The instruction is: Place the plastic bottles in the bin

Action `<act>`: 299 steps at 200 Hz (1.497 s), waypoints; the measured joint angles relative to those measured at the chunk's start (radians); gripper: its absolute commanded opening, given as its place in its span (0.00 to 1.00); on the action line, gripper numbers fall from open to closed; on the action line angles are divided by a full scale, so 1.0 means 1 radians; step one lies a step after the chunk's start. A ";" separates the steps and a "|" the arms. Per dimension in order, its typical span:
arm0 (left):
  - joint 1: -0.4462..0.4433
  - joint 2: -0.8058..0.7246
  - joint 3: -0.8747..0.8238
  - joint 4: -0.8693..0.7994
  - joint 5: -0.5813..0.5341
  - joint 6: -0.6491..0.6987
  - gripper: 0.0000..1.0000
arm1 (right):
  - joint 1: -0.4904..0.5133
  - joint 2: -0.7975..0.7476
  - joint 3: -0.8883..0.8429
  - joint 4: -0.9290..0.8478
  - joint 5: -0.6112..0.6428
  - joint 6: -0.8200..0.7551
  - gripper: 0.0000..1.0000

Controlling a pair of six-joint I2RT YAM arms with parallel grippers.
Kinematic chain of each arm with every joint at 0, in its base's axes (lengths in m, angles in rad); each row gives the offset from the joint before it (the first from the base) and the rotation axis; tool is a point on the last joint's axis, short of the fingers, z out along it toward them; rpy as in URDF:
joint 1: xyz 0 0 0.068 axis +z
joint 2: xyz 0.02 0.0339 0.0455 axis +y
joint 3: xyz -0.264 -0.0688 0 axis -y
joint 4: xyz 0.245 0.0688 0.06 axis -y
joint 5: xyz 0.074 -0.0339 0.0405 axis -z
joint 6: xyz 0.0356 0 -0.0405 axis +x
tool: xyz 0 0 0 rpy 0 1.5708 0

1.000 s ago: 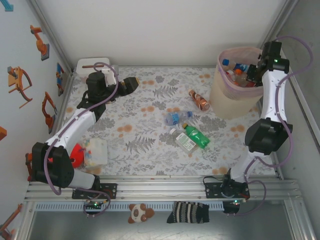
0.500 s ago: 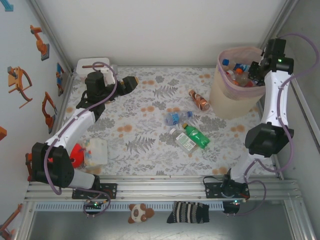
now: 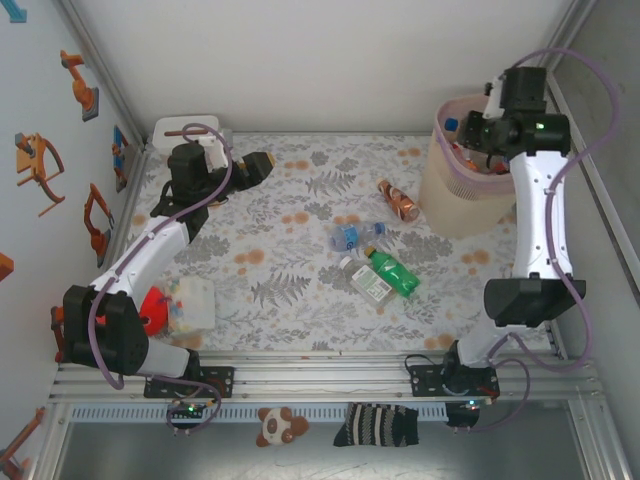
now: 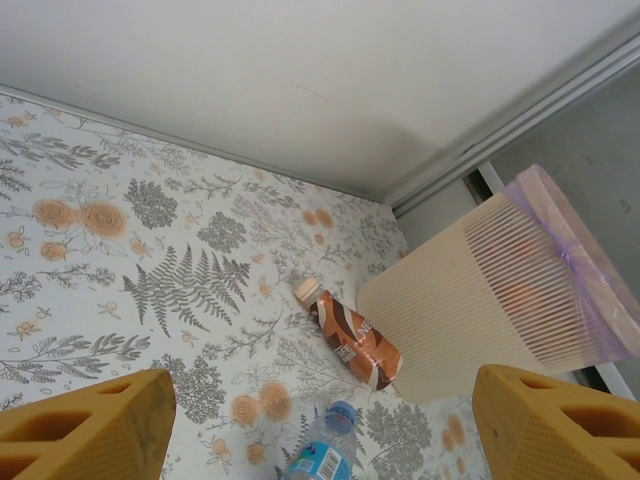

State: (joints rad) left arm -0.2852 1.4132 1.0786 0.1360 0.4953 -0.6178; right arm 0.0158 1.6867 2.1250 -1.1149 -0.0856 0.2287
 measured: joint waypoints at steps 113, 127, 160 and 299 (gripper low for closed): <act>0.029 -0.017 -0.022 -0.040 0.003 0.003 0.77 | 0.337 0.419 0.158 -0.028 0.125 -0.171 0.32; 0.032 -0.017 -0.022 -0.043 0.003 0.003 0.77 | 0.356 0.494 0.186 -0.032 0.166 -0.196 0.33; 0.040 -0.011 -0.022 -0.043 0.010 0.003 0.77 | 0.383 0.632 0.232 -0.040 0.272 -0.246 0.36; 0.043 0.022 -0.023 -0.039 0.028 -0.020 0.75 | 0.381 0.848 0.204 0.241 0.516 -0.402 0.51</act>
State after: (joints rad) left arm -0.2417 1.4353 1.0561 0.0971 0.5236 -0.6380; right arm 0.3969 2.5351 2.3291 -0.8734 0.4305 -0.1734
